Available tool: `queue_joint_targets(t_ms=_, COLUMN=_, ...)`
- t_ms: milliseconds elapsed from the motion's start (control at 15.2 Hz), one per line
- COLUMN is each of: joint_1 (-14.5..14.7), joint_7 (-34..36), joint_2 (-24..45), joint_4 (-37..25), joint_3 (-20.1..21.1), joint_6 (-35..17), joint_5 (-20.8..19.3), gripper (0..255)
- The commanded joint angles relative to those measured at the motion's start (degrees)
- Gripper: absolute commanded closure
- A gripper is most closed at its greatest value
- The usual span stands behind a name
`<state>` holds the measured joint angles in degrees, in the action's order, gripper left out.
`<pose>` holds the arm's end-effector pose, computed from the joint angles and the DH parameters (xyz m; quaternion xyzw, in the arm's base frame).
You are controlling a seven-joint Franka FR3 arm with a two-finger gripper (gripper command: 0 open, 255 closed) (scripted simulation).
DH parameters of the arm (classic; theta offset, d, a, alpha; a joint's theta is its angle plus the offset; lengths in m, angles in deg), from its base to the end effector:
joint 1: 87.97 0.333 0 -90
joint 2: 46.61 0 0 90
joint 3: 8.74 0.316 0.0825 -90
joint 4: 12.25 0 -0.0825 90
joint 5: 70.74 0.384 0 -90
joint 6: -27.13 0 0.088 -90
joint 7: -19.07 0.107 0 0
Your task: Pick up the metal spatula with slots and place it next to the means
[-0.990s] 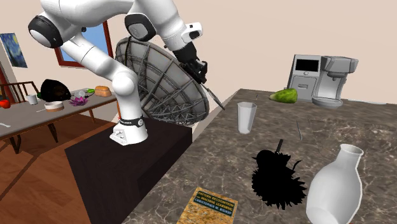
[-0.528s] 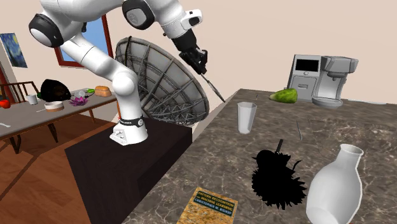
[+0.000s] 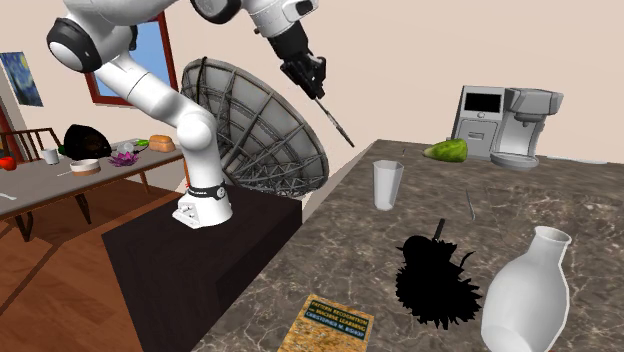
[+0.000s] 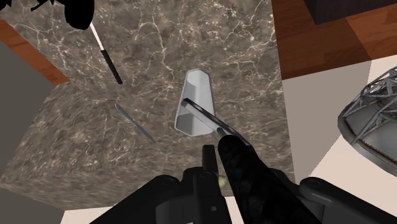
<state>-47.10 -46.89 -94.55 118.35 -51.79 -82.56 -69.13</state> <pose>0.3866 -0.0894 0.5882 -0.7807 -0.5417 -0.2630 0.1673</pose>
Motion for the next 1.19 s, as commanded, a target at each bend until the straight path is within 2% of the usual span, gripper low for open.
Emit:
queue_joint_targets(t_ms=0, joint_1=0.4, joint_7=0.4, joint_2=0.4, joint_4=-1.6, joint_3=0.3, joint_6=1.1, joint_5=0.3, gripper=255)
queue_joint_targets(t_ms=594, joint_1=1.6, joint_7=2.4, joint_2=1.8, joint_4=-8.2, joint_3=1.7, joint_6=6.0, joint_5=1.3, gripper=255)
queue_joint_targets(t_ms=1122, joint_1=7.9, joint_7=3.4, joint_2=9.9, joint_4=-3.6, joint_3=1.1, joint_6=-7.5, joint_5=5.0, gripper=255)
